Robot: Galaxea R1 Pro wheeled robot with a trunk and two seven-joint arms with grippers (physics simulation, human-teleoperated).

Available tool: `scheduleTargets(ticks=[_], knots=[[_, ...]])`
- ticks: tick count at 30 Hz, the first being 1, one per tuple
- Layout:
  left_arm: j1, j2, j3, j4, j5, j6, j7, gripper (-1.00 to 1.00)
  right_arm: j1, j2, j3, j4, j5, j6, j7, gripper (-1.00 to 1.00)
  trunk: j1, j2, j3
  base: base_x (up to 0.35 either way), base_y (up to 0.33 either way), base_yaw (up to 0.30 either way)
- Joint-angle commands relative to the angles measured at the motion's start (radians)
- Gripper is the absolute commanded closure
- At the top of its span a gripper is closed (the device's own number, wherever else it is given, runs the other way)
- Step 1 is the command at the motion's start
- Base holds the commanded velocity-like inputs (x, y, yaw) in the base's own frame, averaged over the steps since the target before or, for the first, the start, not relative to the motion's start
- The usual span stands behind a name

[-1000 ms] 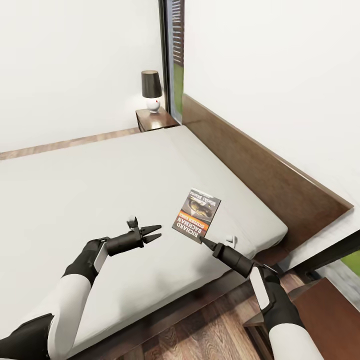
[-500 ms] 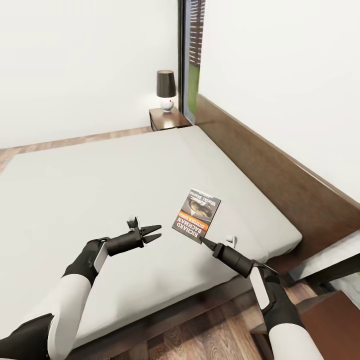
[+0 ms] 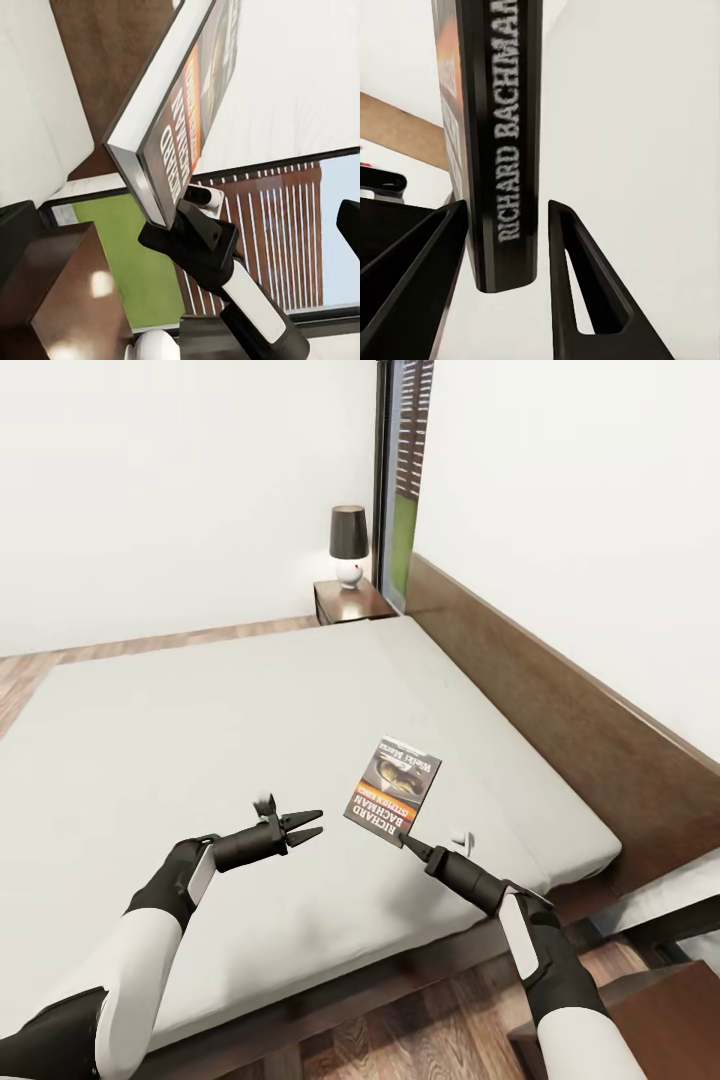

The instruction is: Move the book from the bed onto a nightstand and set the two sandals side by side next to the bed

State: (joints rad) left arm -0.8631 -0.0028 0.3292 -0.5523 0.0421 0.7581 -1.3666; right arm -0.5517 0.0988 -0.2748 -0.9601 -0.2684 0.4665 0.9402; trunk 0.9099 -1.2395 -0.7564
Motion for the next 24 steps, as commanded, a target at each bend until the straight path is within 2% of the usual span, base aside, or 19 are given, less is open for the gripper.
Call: scheduleTargets(ticks=[1, 18, 24], knots=[[-0.001, 0.0, 0.002, 0.0, -0.001, 0.01, -0.003, -1.0, -0.001, 0.001, -0.003, 0.0, -0.003, 0.007, 0.003, 1.0, 0.0, 0.0, 0.001, 0.0, 0.0, 0.0], [-0.001, -0.001, 0.002, 0.0, -0.001, 0.009, -0.003, -1.0, 0.0, 0.001, -0.003, 0.001, -0.003, 0.007, 0.002, 1.0, 0.0, 0.0, 0.021, 0.0, 0.0, 0.001], [-0.001, 0.0, 0.002, 0.0, -0.001, 0.009, -0.003, -1.0, 0.0, 0.001, -0.003, 0.001, -0.003, 0.007, 0.002, 1.0, 0.0, 0.0, 0.021, 0.0, 0.0, 0.216]])
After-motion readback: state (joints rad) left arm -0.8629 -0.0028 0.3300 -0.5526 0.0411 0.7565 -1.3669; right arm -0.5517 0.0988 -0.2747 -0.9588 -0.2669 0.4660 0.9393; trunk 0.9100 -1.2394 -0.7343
